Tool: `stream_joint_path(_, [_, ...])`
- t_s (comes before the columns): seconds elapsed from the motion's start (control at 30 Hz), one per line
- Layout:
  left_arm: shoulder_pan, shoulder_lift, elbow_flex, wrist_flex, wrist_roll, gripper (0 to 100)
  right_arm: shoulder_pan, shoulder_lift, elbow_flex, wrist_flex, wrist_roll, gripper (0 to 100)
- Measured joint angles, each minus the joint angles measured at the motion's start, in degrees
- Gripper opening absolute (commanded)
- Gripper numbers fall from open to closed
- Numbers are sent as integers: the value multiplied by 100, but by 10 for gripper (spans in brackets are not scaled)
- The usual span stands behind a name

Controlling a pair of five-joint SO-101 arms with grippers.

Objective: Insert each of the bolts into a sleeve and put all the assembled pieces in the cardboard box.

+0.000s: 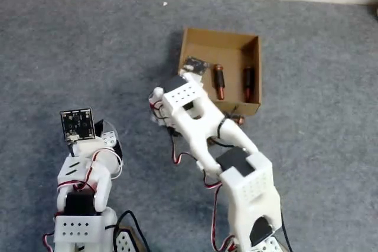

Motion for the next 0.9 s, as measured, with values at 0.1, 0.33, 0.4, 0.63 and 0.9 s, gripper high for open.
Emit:
stream_joint_path(0.1, [0,0,0,0,0,6,-18,-9,0,18,0,124])
stream_joint_path(0.33, [0,0,0,0,0,6,53,0,0,18,0,119])
stream_joint_path(0.4, [0,0,0,0,0,6,88,0,0,18,0,99])
stream_joint_path(0.63, [0,0,0,0,0,6,123,0,0,202,466,3])
stream_joint_path(0.9, [0,0,0,0,0,6,123,-721,-246,1152,1538,4])
